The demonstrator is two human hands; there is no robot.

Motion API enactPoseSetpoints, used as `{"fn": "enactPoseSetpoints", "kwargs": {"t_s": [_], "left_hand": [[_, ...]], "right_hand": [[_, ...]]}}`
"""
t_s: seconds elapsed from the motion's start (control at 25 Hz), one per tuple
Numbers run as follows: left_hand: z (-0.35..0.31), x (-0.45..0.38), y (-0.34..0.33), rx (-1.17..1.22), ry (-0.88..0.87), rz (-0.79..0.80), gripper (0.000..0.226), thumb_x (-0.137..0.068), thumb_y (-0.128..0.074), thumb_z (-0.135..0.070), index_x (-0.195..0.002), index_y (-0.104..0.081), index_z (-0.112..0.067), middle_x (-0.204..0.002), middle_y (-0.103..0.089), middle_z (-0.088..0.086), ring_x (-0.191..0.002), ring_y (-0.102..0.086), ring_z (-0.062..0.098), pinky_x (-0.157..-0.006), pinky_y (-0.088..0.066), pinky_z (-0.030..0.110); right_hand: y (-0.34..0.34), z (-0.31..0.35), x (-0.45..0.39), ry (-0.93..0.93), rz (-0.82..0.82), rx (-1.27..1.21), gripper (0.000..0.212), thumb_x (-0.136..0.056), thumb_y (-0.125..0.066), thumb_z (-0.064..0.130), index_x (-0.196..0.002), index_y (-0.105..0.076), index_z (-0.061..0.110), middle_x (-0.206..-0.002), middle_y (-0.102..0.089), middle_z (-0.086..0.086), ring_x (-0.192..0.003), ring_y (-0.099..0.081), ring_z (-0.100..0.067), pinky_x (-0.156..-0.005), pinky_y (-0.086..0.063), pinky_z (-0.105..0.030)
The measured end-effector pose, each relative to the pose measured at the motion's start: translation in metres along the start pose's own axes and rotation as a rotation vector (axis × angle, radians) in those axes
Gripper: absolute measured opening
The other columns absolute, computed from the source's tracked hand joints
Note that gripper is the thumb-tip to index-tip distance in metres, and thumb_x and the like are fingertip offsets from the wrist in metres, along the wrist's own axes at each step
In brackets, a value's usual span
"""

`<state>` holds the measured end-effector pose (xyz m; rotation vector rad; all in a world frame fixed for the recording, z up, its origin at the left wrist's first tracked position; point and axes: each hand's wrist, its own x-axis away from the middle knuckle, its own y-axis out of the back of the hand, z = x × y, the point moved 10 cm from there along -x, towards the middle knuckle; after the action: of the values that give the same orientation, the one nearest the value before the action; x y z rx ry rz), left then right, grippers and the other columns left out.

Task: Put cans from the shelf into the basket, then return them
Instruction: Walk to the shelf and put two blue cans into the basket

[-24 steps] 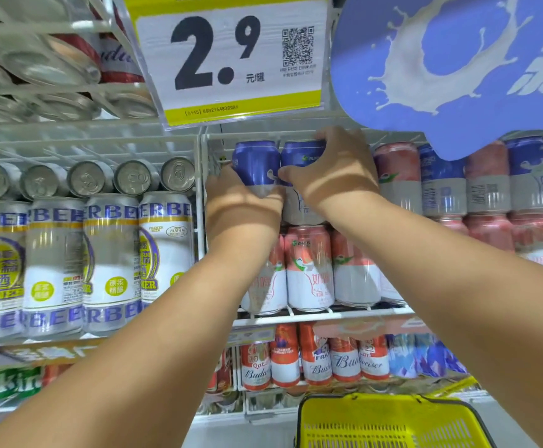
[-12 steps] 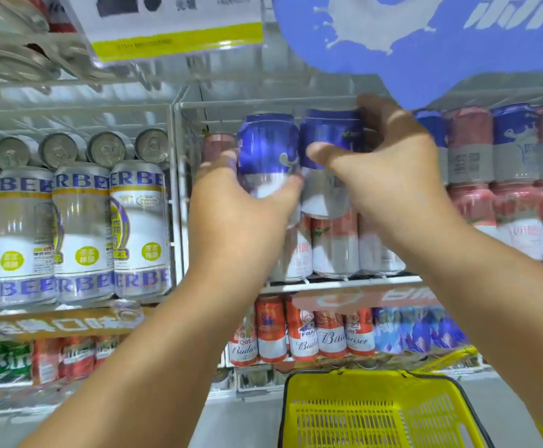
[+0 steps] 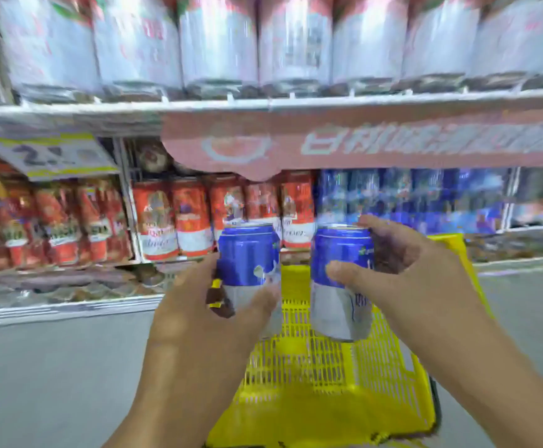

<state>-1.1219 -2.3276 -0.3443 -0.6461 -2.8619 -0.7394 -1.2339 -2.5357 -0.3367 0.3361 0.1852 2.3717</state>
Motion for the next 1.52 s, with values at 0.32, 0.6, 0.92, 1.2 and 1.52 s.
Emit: {"fn": "enactPoseSetpoints", "kwargs": {"t_s": [0.32, 0.6, 0.92, 1.2, 1.52], "left_hand": [[0.2, 0.007, -0.146, -0.131, 0.252, 0.149, 0.018, -0.079, -0.084, -0.034, -0.085, -0.068, -0.026, -0.066, -0.068, -0.006, -0.056, -0.062, 0.002, -0.044, -0.043, 0.019], [0.301, -0.006, -0.231, -0.229, 0.451, 0.236, 0.022, -0.077, -0.082, -0.024, -0.075, -0.062, -0.014, -0.055, -0.059, -0.006, -0.038, -0.054, -0.003, -0.035, -0.033, 0.012], [0.364, -0.002, -0.289, -0.338, 0.552, 0.393, 0.052, -0.064, -0.089, -0.036, -0.102, -0.058, -0.015, -0.081, -0.064, -0.003, -0.063, -0.062, 0.016, -0.049, -0.04, 0.025], [0.359, 0.001, -0.306, -0.346, 0.534, 0.455, 0.064, -0.064, -0.09, -0.038, -0.108, -0.05, -0.014, -0.098, -0.059, 0.001, -0.077, -0.063, 0.02, -0.059, -0.044, 0.029], [0.342, 0.02, -0.302, -0.352, 0.553, 0.524, 0.082, -0.083, -0.079, -0.042, -0.144, -0.036, -0.009, -0.133, -0.053, 0.003, -0.112, -0.058, 0.023, -0.086, -0.044, 0.029]], "right_hand": [[-0.012, -0.276, 0.008, -0.408, 0.075, 0.261, 0.071, -0.069, -0.09, 0.017, -0.133, -0.06, 0.013, -0.11, -0.069, 0.004, -0.087, -0.064, 0.006, -0.065, -0.053, -0.012], [0.001, -0.396, -0.009, -0.483, 0.13, 0.486, 0.052, -0.063, -0.091, 0.021, -0.109, -0.068, 0.014, -0.1, -0.071, -0.004, -0.084, -0.07, -0.016, -0.08, -0.057, -0.041], [0.008, -0.443, -0.014, -0.594, 0.13, 0.571, 0.047, -0.063, -0.089, 0.02, -0.104, -0.069, 0.008, -0.093, -0.066, -0.005, -0.085, -0.067, -0.025, -0.079, -0.057, -0.042], [0.003, -0.453, -0.012, -0.607, 0.183, 0.592, 0.038, -0.069, -0.088, 0.018, -0.099, -0.065, 0.012, -0.087, -0.062, 0.0, -0.078, -0.062, -0.019, -0.07, -0.049, -0.029], [0.01, -0.434, -0.009, -0.617, 0.188, 0.652, 0.032, -0.083, -0.078, 0.033, -0.102, -0.06, 0.015, -0.106, -0.067, -0.008, -0.081, -0.062, -0.016, -0.061, -0.041, -0.02]]}}
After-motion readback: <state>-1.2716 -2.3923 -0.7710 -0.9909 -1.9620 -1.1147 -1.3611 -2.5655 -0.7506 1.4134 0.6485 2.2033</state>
